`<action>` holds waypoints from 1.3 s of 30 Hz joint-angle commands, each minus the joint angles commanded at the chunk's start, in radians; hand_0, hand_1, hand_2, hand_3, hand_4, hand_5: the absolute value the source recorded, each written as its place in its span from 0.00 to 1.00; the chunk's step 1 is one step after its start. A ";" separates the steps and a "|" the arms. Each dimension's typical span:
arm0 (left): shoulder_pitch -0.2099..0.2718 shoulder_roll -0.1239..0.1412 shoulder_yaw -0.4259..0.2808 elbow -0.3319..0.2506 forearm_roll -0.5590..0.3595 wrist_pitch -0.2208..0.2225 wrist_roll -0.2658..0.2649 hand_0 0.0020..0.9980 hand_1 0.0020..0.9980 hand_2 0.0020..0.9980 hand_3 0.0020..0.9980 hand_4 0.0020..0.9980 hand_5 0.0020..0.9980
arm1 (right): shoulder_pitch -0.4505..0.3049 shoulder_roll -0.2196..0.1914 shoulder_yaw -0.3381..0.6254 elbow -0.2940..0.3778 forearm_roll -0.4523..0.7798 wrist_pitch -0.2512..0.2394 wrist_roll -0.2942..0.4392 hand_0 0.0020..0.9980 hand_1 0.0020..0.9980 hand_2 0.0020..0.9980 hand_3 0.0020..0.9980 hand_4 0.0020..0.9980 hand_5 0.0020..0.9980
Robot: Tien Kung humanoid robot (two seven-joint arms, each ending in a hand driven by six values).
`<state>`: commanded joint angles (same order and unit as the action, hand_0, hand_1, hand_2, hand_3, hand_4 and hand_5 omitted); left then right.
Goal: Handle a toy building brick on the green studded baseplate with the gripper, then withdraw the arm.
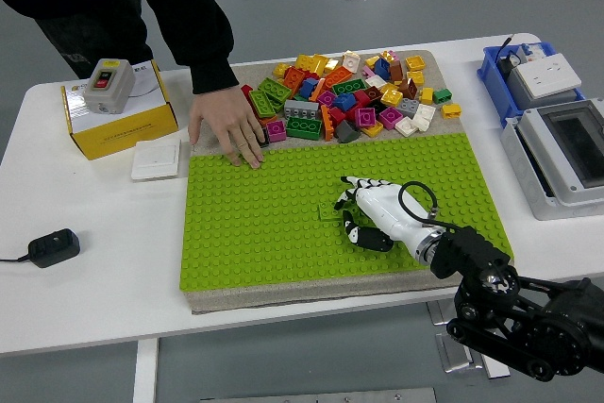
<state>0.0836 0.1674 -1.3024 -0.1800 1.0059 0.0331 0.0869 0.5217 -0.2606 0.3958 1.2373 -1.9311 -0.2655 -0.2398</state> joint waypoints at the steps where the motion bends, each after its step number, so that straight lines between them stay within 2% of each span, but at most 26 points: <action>1: 0.000 0.000 0.000 0.000 0.000 0.000 0.000 0.68 0.69 0.66 0.73 0.42 0.42 | 0.000 -0.001 0.000 0.000 0.000 -0.001 0.001 0.86 0.94 0.98 0.67 0.22 0.38; 4: 0.002 0.000 0.001 0.000 -0.003 0.000 0.000 0.68 0.69 0.66 0.73 0.42 0.42 | -0.005 -0.005 0.010 0.012 0.008 -0.011 0.012 0.86 0.94 0.98 0.67 0.22 0.38; 8: 0.005 -0.002 0.001 0.000 -0.005 0.000 0.000 0.68 0.69 0.66 0.73 0.42 0.42 | -0.019 -0.018 0.049 0.058 0.070 -0.035 0.062 0.86 0.94 0.98 0.67 0.22 0.38; 12: 0.008 -0.003 0.003 0.000 -0.007 0.000 -0.001 0.68 0.69 0.66 0.73 0.42 0.42 | -0.043 -0.040 0.125 0.127 0.138 -0.050 0.118 0.86 0.94 0.98 0.67 0.22 0.38; 18: 0.010 -0.004 0.001 0.000 -0.004 0.000 0.000 0.68 0.69 0.66 0.73 0.42 0.42 | -0.098 -0.065 0.258 0.224 0.168 -0.082 0.169 0.86 0.94 0.98 0.67 0.21 0.38; 24: 0.013 -0.009 0.000 0.000 -0.002 -0.002 0.001 0.68 0.69 0.66 0.73 0.42 0.42 | -0.192 -0.047 0.414 0.243 0.289 -0.148 0.271 0.86 0.93 0.96 0.68 0.22 0.38; 25: 0.014 -0.009 -0.001 0.000 -0.001 -0.002 0.001 0.68 0.69 0.66 0.73 0.42 0.42 | -0.204 -0.046 0.432 0.243 0.308 -0.157 0.287 0.85 0.91 0.92 0.69 0.27 0.36; 29: 0.018 -0.012 -0.007 0.000 0.006 -0.003 0.002 0.68 0.69 0.66 0.73 0.42 0.42 | -0.261 -0.035 0.519 0.242 0.438 -0.184 0.388 0.85 0.91 0.92 0.69 0.27 0.36; 30: 0.019 -0.013 -0.008 0.000 0.008 -0.003 0.002 0.68 0.69 0.66 0.73 0.42 0.42 | -0.274 -0.033 0.540 0.241 0.470 -0.187 0.413 0.85 0.91 0.92 0.69 0.27 0.36; 31: 0.019 -0.014 -0.008 0.000 0.009 -0.004 0.002 0.68 0.69 0.66 0.73 0.42 0.42 | -0.285 -0.030 0.556 0.240 0.509 -0.188 0.441 0.80 0.84 0.86 0.75 0.39 0.43; 36: 0.020 -0.020 -0.009 0.000 0.015 -0.006 0.004 0.68 0.69 0.66 0.73 0.42 0.42 | -0.328 -0.014 0.597 0.226 0.692 -0.172 0.573 0.80 0.84 0.86 0.75 0.39 0.43; 37: 0.020 -0.020 -0.010 0.000 0.017 -0.006 0.004 0.68 0.69 0.66 0.73 0.42 0.42 | -0.332 -0.011 0.601 0.223 0.728 -0.166 0.596 0.68 0.71 0.75 0.77 0.46 0.45; 39: 0.019 -0.020 -0.012 0.000 0.021 -0.006 0.004 0.68 0.69 0.66 0.73 0.42 0.42 | -0.338 -0.005 0.603 0.207 0.795 -0.168 0.645 0.68 0.71 0.75 0.77 0.46 0.45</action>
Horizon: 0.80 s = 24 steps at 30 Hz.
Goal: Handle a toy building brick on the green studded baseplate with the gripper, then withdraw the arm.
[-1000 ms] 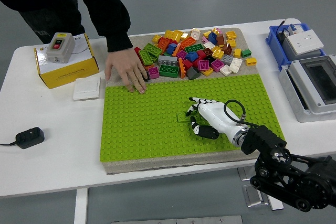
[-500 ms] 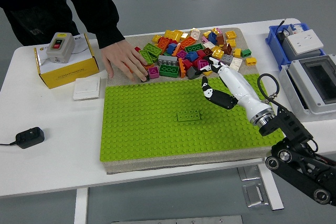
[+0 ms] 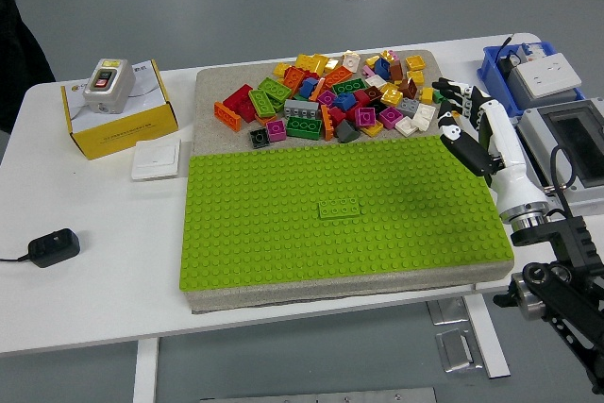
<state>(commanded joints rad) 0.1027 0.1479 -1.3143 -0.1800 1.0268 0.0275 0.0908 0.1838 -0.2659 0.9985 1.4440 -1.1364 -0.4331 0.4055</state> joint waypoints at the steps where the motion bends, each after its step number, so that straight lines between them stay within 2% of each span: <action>1: 0.000 0.000 -0.001 0.000 0.003 0.000 0.000 0.68 0.69 0.66 0.73 0.42 0.42 | -0.002 0.003 0.001 -0.009 0.036 -0.001 0.027 0.68 0.71 0.75 0.77 0.46 0.45; 3: -0.001 -0.002 -0.003 0.000 0.009 -0.001 0.000 0.68 0.69 0.66 0.73 0.42 0.42 | -0.007 0.010 0.003 -0.025 0.120 -0.002 0.086 0.68 0.71 0.75 0.77 0.46 0.45; 4: -0.002 -0.003 -0.004 0.000 0.012 -0.001 0.000 0.68 0.69 0.66 0.73 0.42 0.42 | -0.008 0.012 0.004 -0.028 0.156 0.000 0.108 0.54 0.59 0.67 0.69 0.49 0.46; 8: -0.003 -0.009 -0.009 0.000 0.026 -0.003 0.002 0.68 0.69 0.66 0.73 0.42 0.42 | -0.012 0.014 0.007 -0.031 0.290 0.012 0.180 0.54 0.59 0.67 0.69 0.49 0.46; 9: -0.004 -0.010 -0.010 0.000 0.029 -0.003 0.003 0.68 0.69 0.66 0.73 0.42 0.42 | -0.012 0.014 0.008 -0.030 0.315 0.014 0.186 0.54 0.59 0.67 0.69 0.49 0.46; 10: -0.004 -0.011 -0.012 0.000 0.032 -0.003 0.003 0.68 0.69 0.66 0.73 0.42 0.42 | -0.013 0.014 0.009 -0.029 0.338 0.017 0.189 0.47 0.44 0.55 0.63 0.54 0.47; 15: -0.003 -0.015 -0.018 0.000 0.043 -0.003 0.005 0.68 0.69 0.66 0.73 0.42 0.42 | -0.015 0.012 0.005 -0.022 0.430 0.027 0.191 0.47 0.44 0.55 0.63 0.54 0.47; 16: -0.002 -0.016 -0.019 0.000 0.042 -0.003 0.006 0.68 0.69 0.66 0.73 0.42 0.43 | -0.015 0.012 0.001 -0.021 0.438 0.028 0.189 0.42 0.41 0.55 0.62 0.55 0.47; 22: 0.001 -0.022 -0.023 0.000 0.037 0.000 0.007 0.68 0.69 0.66 0.73 0.42 0.43 | -0.013 0.014 -0.015 -0.017 0.446 0.036 0.181 0.42 0.41 0.55 0.62 0.55 0.47; 23: 0.001 -0.022 -0.023 0.000 0.036 0.000 0.007 0.68 0.69 0.66 0.73 0.42 0.42 | -0.013 0.014 -0.018 -0.016 0.445 0.038 0.180 0.36 0.38 0.53 0.61 0.57 0.48; 24: 0.001 -0.022 -0.024 0.000 0.036 0.001 0.007 0.68 0.69 0.66 0.73 0.42 0.42 | -0.012 0.014 -0.020 -0.016 0.445 0.039 0.180 0.36 0.38 0.53 0.61 0.57 0.48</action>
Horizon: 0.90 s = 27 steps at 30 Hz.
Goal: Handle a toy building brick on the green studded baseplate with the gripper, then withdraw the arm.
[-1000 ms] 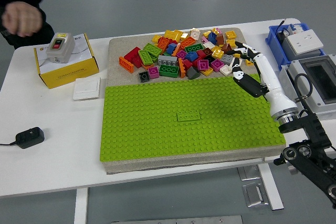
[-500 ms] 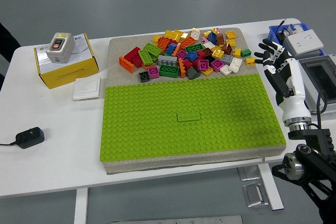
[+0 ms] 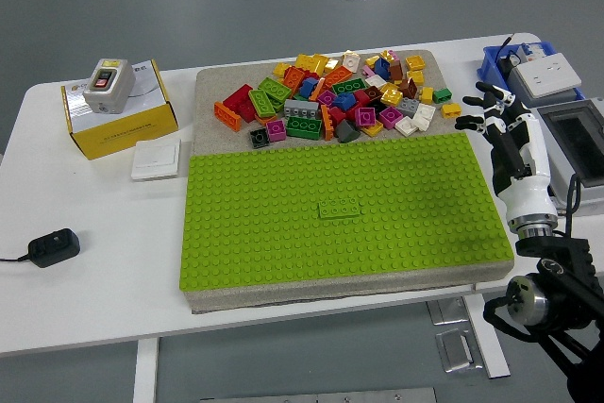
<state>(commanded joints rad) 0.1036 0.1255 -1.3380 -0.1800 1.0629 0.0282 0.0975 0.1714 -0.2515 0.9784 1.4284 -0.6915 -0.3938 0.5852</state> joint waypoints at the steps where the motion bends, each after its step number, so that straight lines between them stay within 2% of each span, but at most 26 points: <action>1: 0.000 0.000 -0.001 0.000 0.001 0.001 0.000 0.68 0.69 0.66 0.73 0.42 0.42 | -0.001 0.001 -0.002 0.000 -0.001 0.002 -0.001 0.36 0.38 0.53 0.61 0.57 0.48; 4: -0.001 0.003 -0.007 0.000 0.006 0.002 0.001 0.68 0.69 0.66 0.72 0.42 0.42 | -0.007 0.007 0.003 0.000 -0.001 0.006 -0.005 0.34 0.36 0.51 0.60 0.58 0.48; 11: -0.012 0.017 -0.056 0.000 0.048 0.006 0.024 0.68 0.69 0.66 0.72 0.42 0.42 | -0.031 0.017 0.047 0.007 -0.006 0.008 -0.012 0.35 0.35 0.49 0.60 0.57 0.48; 17: -0.016 0.023 -0.069 0.000 0.059 0.005 0.026 0.68 0.69 0.66 0.72 0.42 0.43 | -0.029 0.024 0.058 0.012 -0.020 0.003 -0.019 0.36 0.35 0.50 0.60 0.56 0.49; 24: -0.005 0.009 -0.058 0.000 0.045 0.003 0.034 0.68 0.69 0.67 0.72 0.42 0.43 | -0.019 0.029 0.055 0.019 -0.055 0.000 -0.036 0.35 0.35 0.49 0.61 0.56 0.49; 27: 0.005 0.000 -0.096 0.000 0.102 0.011 0.065 0.68 0.69 0.67 0.72 0.42 0.43 | -0.013 0.028 0.043 0.014 -0.059 0.000 -0.044 0.35 0.35 0.49 0.61 0.56 0.49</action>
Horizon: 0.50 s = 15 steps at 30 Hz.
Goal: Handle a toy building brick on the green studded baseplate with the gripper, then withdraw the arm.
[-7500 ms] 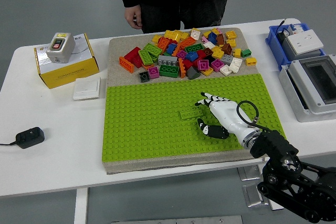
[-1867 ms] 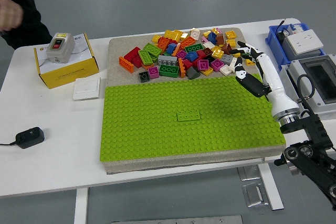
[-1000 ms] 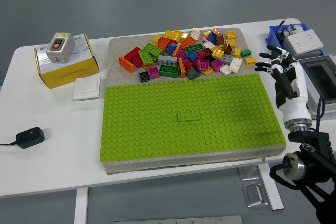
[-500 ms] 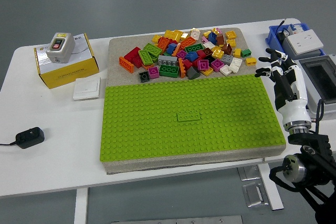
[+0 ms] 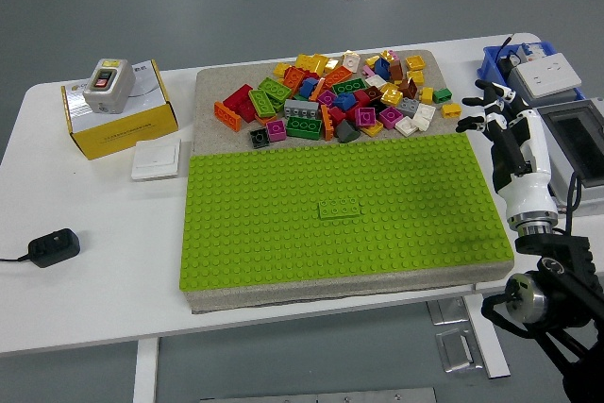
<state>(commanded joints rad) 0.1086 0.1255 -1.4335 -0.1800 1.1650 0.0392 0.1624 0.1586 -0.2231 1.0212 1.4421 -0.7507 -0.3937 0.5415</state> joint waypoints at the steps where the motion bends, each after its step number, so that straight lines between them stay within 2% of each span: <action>1: 0.003 -0.003 -0.015 0.000 0.017 0.000 0.014 0.68 0.69 0.67 0.72 0.42 0.43 | 0.003 -0.001 -0.007 -0.002 -0.001 0.001 -0.005 0.35 0.35 0.49 0.61 0.56 0.49; 6: 0.011 -0.008 -0.069 0.000 0.134 -0.007 0.094 0.68 0.69 0.67 0.72 0.42 0.43 | 0.022 0.003 -0.059 -0.008 -0.039 0.003 -0.041 0.36 0.35 0.50 0.61 0.54 0.49; 11: -0.003 -0.003 -0.059 0.000 0.156 -0.008 0.110 0.69 0.69 0.67 0.73 0.42 0.43 | 0.054 -0.001 -0.111 -0.008 -0.084 -0.002 -0.064 0.36 0.35 0.50 0.61 0.54 0.49; 15: -0.013 0.000 -0.053 0.000 0.154 -0.010 0.117 0.69 0.70 0.68 0.74 0.42 0.42 | 0.106 0.004 -0.187 -0.018 -0.114 -0.010 -0.076 0.38 0.37 0.51 0.62 0.53 0.47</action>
<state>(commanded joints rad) 0.0955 0.1251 -1.4862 -0.1800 1.3189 0.0290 0.2790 0.2648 -0.2194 0.8338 1.4236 -0.8644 -0.4038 0.4650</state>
